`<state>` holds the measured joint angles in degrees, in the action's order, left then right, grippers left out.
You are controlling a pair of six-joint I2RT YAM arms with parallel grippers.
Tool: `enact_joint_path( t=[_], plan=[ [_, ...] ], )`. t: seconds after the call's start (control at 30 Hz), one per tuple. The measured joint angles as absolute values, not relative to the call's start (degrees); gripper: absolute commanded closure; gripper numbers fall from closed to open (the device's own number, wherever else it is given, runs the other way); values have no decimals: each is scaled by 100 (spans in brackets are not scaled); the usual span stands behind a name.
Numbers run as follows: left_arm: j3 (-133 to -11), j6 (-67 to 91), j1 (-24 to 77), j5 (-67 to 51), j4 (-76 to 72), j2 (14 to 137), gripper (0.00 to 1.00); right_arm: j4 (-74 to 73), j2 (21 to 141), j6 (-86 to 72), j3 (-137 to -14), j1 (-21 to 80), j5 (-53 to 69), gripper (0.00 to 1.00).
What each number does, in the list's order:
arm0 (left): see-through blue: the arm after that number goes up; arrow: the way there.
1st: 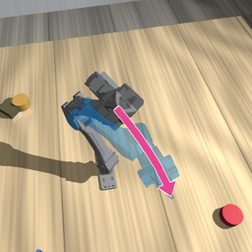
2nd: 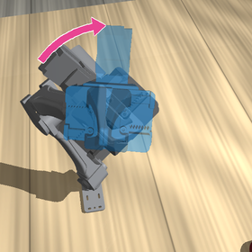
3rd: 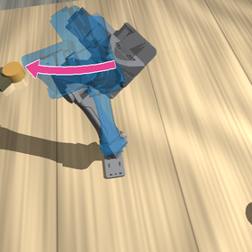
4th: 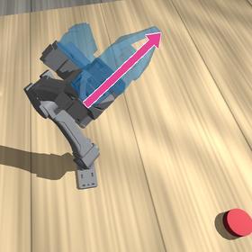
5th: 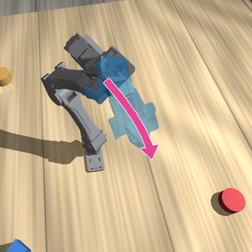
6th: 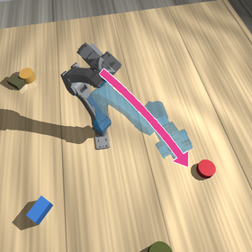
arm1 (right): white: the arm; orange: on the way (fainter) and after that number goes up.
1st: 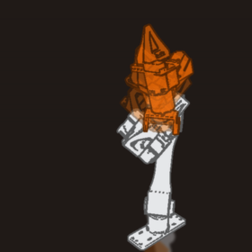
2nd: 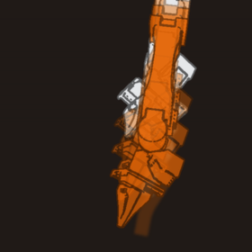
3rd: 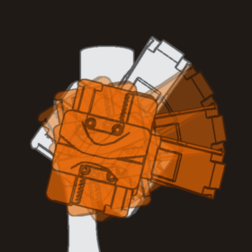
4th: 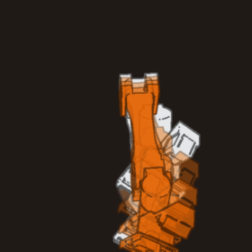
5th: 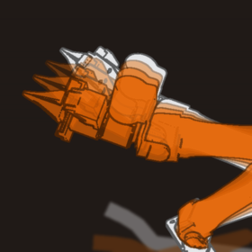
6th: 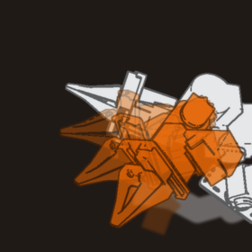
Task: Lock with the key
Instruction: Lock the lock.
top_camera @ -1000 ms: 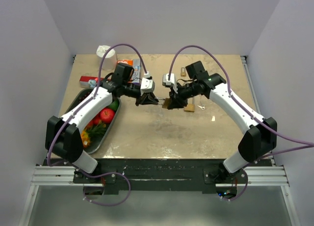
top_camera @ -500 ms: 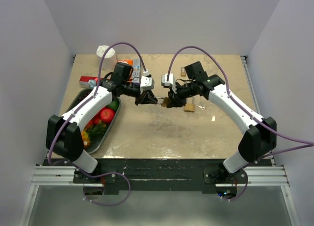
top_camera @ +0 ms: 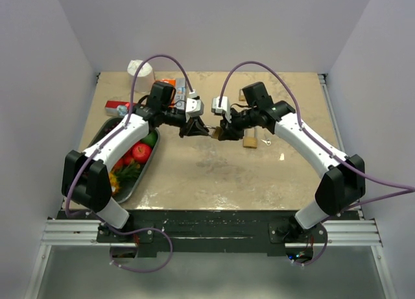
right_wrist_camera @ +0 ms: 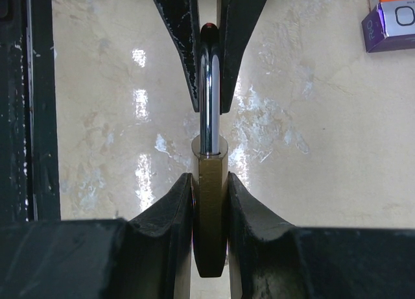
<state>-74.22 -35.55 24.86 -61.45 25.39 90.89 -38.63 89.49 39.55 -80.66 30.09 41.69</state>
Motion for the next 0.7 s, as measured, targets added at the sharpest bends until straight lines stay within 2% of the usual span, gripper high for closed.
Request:
enact_joint_path(
  t=[0.7],
  plan=[
    [-7463,-3498,2482,-6488,2204,9249,100,-3583,8969,3422,-8023,3041,4174,100]
  ],
)
